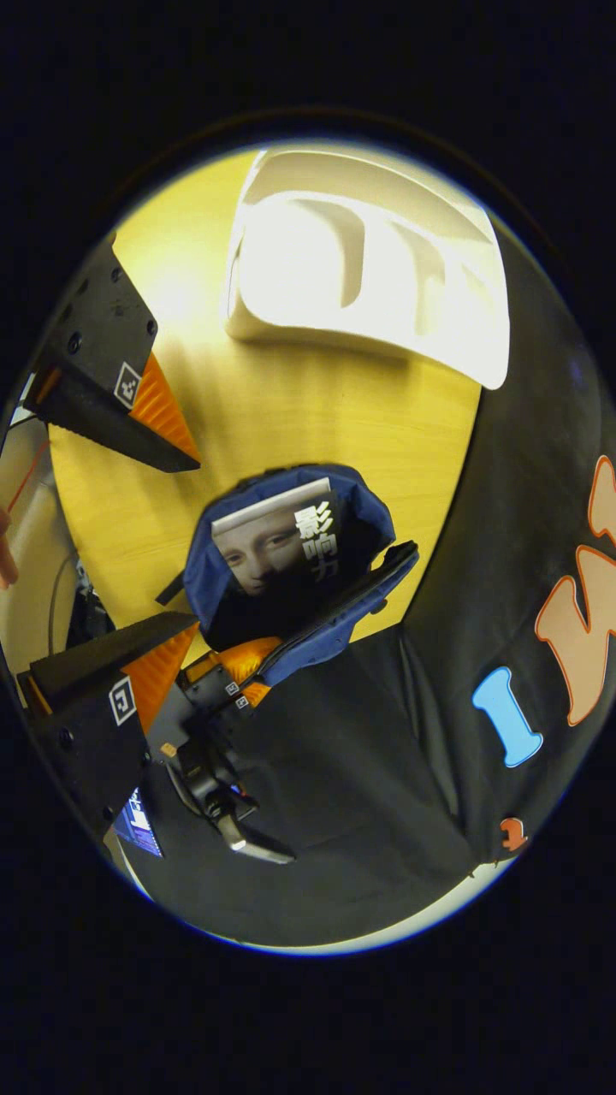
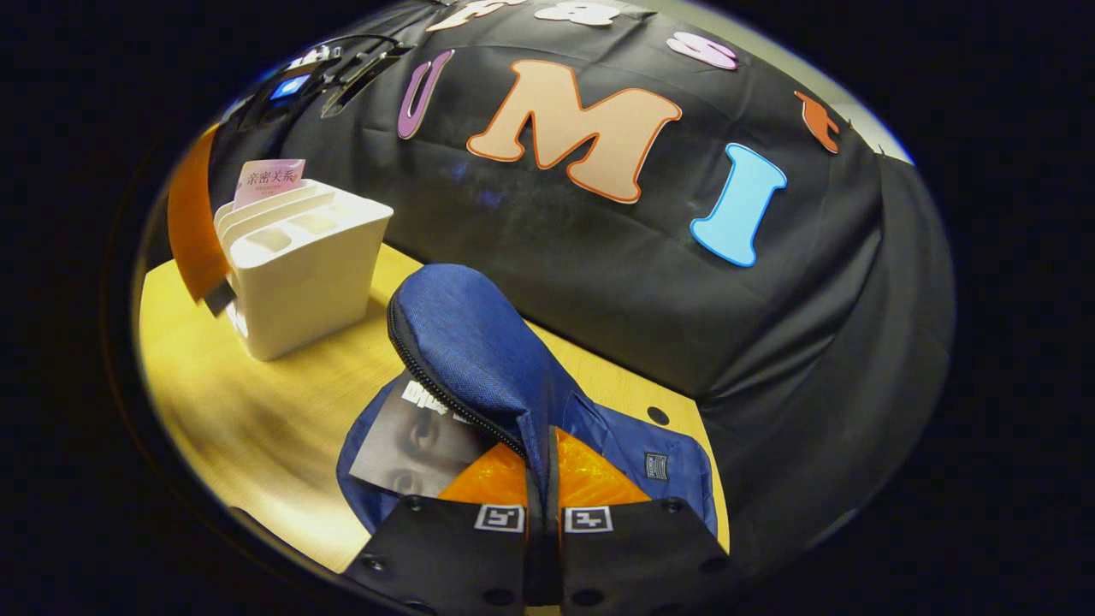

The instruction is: Open the schoolbag, grab two books from the bookshelf and put them into the schoolbag.

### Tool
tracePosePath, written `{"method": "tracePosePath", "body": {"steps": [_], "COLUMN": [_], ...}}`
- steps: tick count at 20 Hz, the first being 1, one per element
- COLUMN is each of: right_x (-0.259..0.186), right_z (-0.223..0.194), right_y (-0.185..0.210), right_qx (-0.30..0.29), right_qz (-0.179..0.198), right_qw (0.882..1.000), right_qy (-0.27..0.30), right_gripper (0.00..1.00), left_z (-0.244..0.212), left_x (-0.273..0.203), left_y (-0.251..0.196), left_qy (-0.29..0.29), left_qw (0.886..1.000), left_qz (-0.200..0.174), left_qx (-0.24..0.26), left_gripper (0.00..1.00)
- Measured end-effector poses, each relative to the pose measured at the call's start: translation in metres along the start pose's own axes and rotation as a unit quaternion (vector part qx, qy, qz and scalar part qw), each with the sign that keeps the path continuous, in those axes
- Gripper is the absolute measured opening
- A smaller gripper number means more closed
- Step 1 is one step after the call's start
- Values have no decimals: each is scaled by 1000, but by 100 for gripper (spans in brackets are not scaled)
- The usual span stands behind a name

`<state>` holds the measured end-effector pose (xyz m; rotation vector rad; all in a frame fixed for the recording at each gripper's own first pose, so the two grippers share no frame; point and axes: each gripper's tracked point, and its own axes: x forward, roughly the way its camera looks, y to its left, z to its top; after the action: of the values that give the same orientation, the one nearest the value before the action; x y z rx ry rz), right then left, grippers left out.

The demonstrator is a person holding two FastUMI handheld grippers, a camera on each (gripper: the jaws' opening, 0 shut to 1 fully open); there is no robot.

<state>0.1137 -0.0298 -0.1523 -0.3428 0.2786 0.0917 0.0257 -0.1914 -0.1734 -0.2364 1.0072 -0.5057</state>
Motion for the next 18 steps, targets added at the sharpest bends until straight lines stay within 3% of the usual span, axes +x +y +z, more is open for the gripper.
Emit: {"method": "tracePosePath", "body": {"steps": [9, 18], "right_x": [4, 9], "right_z": [-2, -8], "right_y": [7, 11], "right_qx": [-17, -9], "right_qz": [-14, -31], "right_qw": [1000, 999], "right_qy": [14, 39], "right_gripper": [1, 4], "left_z": [61, 130], "left_x": [-123, -243], "left_y": [76, 163], "left_qy": [-11, -78], "left_qw": [995, 978], "left_qz": [104, 180], "left_qx": [6, -70], "left_gripper": [96, 96]}}
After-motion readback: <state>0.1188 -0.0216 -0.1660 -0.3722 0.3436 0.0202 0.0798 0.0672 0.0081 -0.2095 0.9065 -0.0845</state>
